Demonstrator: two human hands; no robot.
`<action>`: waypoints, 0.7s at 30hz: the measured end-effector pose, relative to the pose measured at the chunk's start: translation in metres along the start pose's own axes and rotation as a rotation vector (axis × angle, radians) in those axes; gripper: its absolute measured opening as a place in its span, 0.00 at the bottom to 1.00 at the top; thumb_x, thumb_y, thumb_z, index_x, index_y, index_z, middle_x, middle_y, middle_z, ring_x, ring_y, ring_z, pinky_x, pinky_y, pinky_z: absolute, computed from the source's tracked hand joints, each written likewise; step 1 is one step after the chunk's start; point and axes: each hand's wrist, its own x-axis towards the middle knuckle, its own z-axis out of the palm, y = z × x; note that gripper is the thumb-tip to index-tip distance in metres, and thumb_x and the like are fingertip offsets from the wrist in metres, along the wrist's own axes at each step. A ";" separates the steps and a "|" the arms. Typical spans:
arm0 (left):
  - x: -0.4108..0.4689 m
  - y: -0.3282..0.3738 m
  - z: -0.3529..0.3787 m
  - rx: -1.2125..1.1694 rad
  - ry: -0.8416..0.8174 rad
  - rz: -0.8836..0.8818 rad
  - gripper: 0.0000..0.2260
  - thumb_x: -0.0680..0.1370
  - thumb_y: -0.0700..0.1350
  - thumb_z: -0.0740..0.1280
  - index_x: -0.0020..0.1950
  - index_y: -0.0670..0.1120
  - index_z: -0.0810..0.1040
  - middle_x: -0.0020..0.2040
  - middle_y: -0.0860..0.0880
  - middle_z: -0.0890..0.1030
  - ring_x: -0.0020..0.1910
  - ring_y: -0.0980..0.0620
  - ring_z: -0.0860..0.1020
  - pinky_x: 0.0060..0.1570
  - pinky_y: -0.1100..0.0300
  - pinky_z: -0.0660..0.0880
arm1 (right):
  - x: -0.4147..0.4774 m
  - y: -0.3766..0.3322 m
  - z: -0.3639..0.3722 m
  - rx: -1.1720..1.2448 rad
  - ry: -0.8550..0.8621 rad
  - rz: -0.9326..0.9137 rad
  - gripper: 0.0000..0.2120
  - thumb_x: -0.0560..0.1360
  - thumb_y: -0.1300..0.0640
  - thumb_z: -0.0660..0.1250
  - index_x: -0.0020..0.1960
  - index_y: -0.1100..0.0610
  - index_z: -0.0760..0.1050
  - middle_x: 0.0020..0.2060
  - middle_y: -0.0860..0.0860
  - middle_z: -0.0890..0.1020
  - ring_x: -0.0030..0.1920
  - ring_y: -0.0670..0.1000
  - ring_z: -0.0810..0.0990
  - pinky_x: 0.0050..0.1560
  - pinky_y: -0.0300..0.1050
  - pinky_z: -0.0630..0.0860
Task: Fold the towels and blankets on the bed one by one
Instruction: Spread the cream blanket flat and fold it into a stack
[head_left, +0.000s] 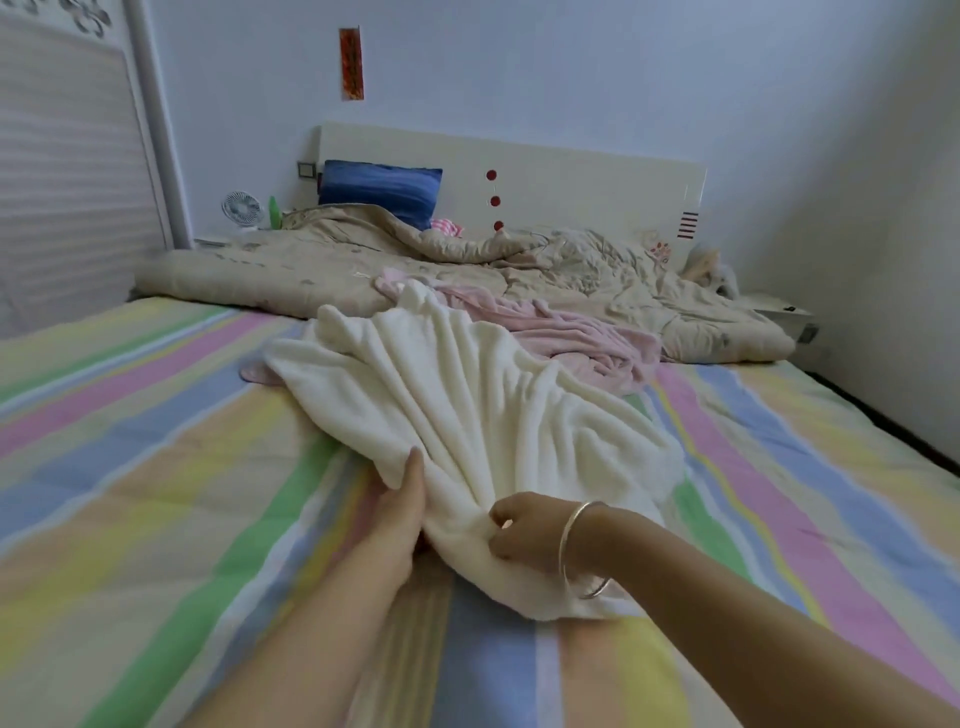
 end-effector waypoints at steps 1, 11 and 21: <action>-0.006 0.005 -0.006 -0.124 -0.040 -0.080 0.34 0.72 0.69 0.63 0.69 0.46 0.71 0.61 0.46 0.79 0.57 0.44 0.78 0.59 0.51 0.75 | -0.020 -0.007 0.001 0.037 -0.098 -0.019 0.05 0.75 0.56 0.63 0.46 0.57 0.75 0.39 0.50 0.76 0.43 0.53 0.77 0.46 0.43 0.73; -0.108 -0.021 -0.057 0.280 0.076 0.048 0.11 0.76 0.41 0.62 0.58 0.44 0.74 0.49 0.46 0.78 0.45 0.47 0.77 0.45 0.57 0.77 | -0.083 -0.037 0.018 0.029 -0.096 0.193 0.28 0.77 0.36 0.59 0.60 0.61 0.74 0.43 0.54 0.82 0.42 0.56 0.82 0.41 0.46 0.77; -0.136 -0.027 -0.110 0.664 0.092 0.183 0.27 0.69 0.50 0.63 0.68 0.46 0.68 0.60 0.48 0.75 0.53 0.47 0.76 0.50 0.56 0.77 | -0.050 -0.058 0.079 -0.037 0.234 0.071 0.19 0.76 0.50 0.66 0.66 0.51 0.73 0.59 0.53 0.78 0.57 0.55 0.78 0.55 0.44 0.74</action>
